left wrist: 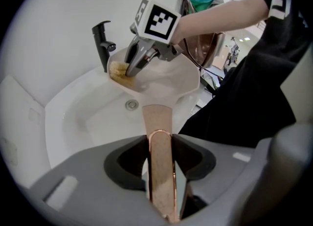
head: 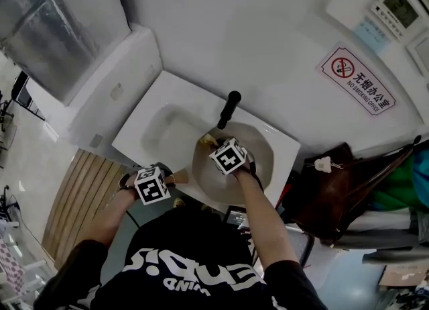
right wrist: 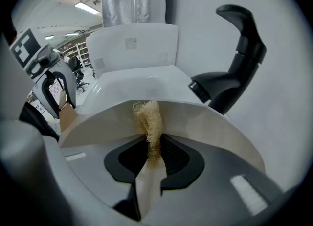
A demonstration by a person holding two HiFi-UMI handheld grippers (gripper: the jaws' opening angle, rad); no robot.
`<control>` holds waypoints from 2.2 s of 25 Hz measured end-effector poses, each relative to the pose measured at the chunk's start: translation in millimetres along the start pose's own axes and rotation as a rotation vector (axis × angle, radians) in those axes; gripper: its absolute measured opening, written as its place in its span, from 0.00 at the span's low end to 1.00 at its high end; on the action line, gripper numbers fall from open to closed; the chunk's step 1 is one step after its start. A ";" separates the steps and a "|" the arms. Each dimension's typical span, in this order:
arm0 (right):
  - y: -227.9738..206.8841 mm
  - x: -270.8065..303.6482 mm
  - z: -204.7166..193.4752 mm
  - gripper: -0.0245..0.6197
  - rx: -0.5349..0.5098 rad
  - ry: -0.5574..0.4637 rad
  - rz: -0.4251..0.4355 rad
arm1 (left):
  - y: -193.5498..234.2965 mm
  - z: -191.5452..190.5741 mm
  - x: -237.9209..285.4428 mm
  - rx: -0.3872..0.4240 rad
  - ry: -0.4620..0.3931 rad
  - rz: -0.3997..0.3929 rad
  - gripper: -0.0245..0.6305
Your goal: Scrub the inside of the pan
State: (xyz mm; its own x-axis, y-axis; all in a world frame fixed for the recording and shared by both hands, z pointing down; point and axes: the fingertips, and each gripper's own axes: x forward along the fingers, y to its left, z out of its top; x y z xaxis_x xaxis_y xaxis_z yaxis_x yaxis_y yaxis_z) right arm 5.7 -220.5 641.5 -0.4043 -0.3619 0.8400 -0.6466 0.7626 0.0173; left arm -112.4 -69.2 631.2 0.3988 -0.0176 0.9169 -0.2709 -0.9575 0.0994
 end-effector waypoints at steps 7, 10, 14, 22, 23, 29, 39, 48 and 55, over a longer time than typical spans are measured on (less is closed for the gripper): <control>-41.5 -7.3 -5.0 0.16 0.051 0.024 -0.074 | -2.1 -0.1 -0.9 -0.003 -0.009 -0.003 0.28; -60.9 -17.0 -3.6 0.16 0.052 0.033 -0.117 | -1.7 0.1 -1.6 -0.004 -0.013 -0.004 0.28; -86.5 -33.7 -9.2 0.16 0.056 0.047 -0.179 | -1.6 0.5 -2.3 -0.006 -0.019 -0.003 0.28; -119.8 -65.8 -36.4 0.16 0.058 0.103 -0.281 | -2.6 -0.1 -2.6 -0.013 -0.023 -0.004 0.28; -123.0 -69.6 -39.7 0.16 0.055 0.111 -0.295 | -2.5 0.0 -2.5 -0.013 -0.023 -0.004 0.28; -129.2 -88.3 -59.9 0.16 0.007 0.155 -0.326 | -3.8 0.2 -1.9 -0.019 -0.030 -0.003 0.28; -117.8 -120.6 -102.3 0.16 -0.079 0.261 -0.320 | -5.6 1.4 -1.1 -0.024 -0.035 -0.003 0.28; -84.1 -137.8 -135.4 0.16 -0.102 0.285 -0.241 | -7.1 1.1 -1.4 -0.024 -0.036 0.005 0.28; -52.7 -148.1 -153.8 0.16 -0.162 0.299 -0.200 | -7.7 1.0 0.4 -0.026 -0.034 0.011 0.28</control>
State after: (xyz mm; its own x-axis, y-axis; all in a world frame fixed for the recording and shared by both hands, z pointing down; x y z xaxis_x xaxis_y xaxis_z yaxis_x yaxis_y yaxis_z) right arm 199.1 -124.7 599.7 -0.0591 -0.3579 0.9319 -0.5736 0.7762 0.2617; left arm -109.2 -62.1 630.4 0.4250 -0.0379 0.9044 -0.2977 -0.9494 0.1001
